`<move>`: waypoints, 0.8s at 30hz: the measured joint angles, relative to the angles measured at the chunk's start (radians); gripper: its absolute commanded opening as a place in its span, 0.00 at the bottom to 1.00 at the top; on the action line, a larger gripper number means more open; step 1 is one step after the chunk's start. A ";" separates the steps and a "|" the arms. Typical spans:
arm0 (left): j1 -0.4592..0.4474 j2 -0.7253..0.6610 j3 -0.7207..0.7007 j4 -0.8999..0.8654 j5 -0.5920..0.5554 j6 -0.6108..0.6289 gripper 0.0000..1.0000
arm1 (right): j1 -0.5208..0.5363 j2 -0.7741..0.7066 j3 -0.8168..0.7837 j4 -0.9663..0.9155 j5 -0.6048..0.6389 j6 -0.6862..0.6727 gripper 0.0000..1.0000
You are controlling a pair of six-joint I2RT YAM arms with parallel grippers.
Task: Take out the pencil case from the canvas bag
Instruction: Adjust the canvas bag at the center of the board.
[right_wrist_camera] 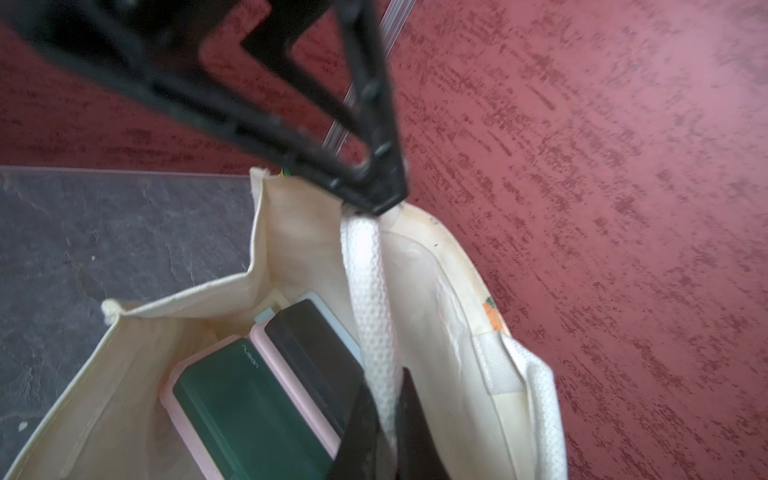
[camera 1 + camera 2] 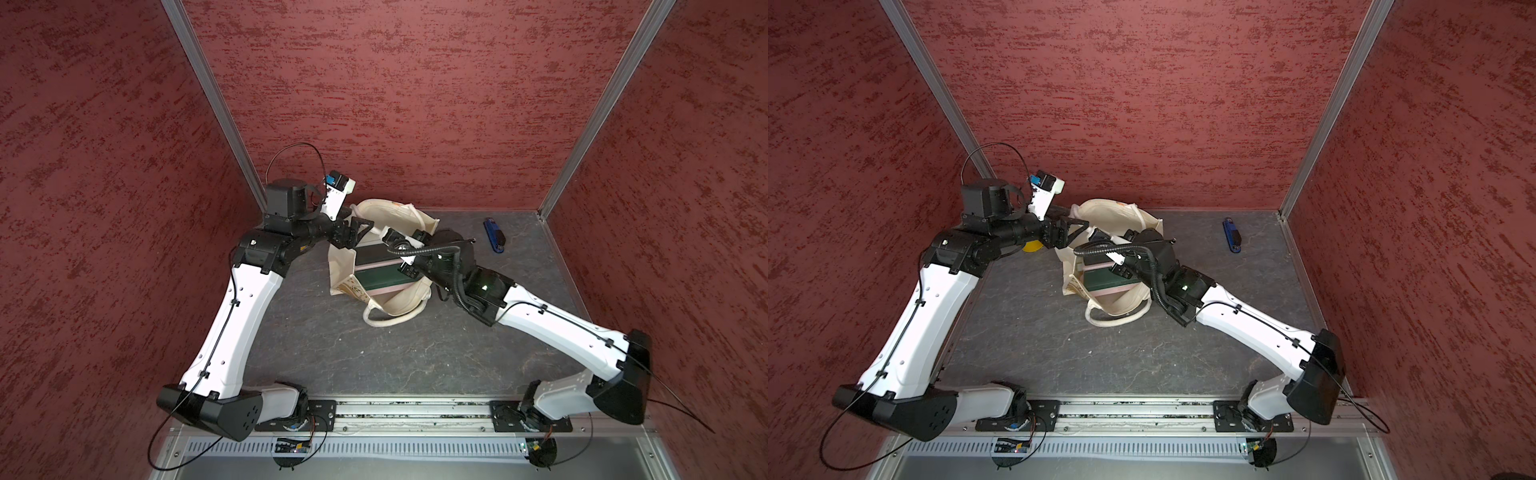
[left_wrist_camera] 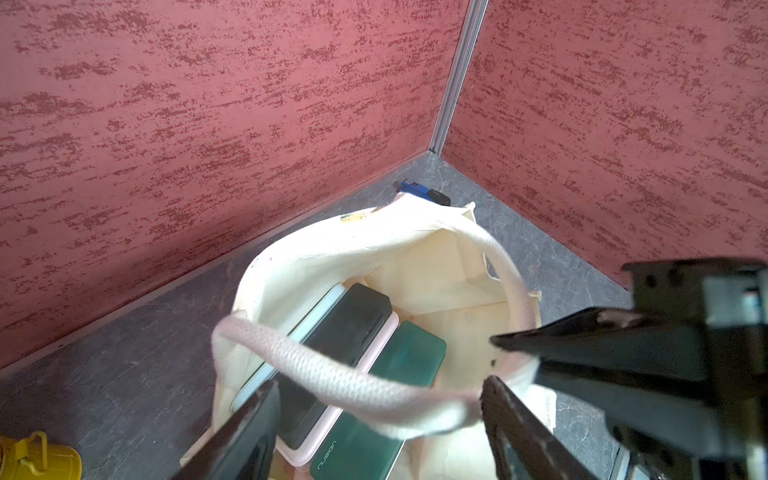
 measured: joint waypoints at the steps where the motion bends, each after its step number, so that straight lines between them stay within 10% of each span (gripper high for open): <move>1: 0.000 -0.011 -0.018 0.013 0.000 0.014 0.78 | -0.001 -0.009 0.000 0.002 0.000 0.005 0.00; 12: -0.036 -0.256 -0.249 0.185 -0.120 0.228 0.89 | -0.002 -0.051 0.000 0.013 -0.003 0.038 0.00; 24: -0.037 0.006 -0.136 0.189 -0.230 0.291 0.82 | -0.002 -0.092 0.000 0.014 -0.037 0.034 0.00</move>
